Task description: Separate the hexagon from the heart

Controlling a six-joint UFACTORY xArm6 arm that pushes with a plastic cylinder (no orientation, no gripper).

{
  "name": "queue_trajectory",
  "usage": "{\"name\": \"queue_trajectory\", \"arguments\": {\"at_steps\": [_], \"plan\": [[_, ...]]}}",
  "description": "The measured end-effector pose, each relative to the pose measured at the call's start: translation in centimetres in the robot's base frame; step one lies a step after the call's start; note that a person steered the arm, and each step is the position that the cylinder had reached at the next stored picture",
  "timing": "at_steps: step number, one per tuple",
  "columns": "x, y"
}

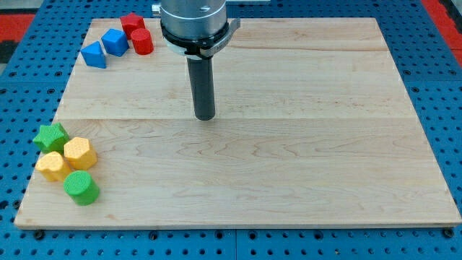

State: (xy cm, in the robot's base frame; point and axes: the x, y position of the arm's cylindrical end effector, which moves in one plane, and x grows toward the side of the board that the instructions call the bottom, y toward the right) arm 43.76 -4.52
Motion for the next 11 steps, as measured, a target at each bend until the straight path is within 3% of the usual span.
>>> {"name": "queue_trajectory", "arguments": {"at_steps": [2, 3, 4, 5, 7, 8, 9, 10, 11], "plan": [[-1.0, -1.4], [-3.7, -5.2], [-1.9, -15.9], [-3.3, -25.9], [9.2, -26.0], [9.6, -25.8], [10.1, -21.1], [9.4, -16.7], [7.3, -16.0]]}}
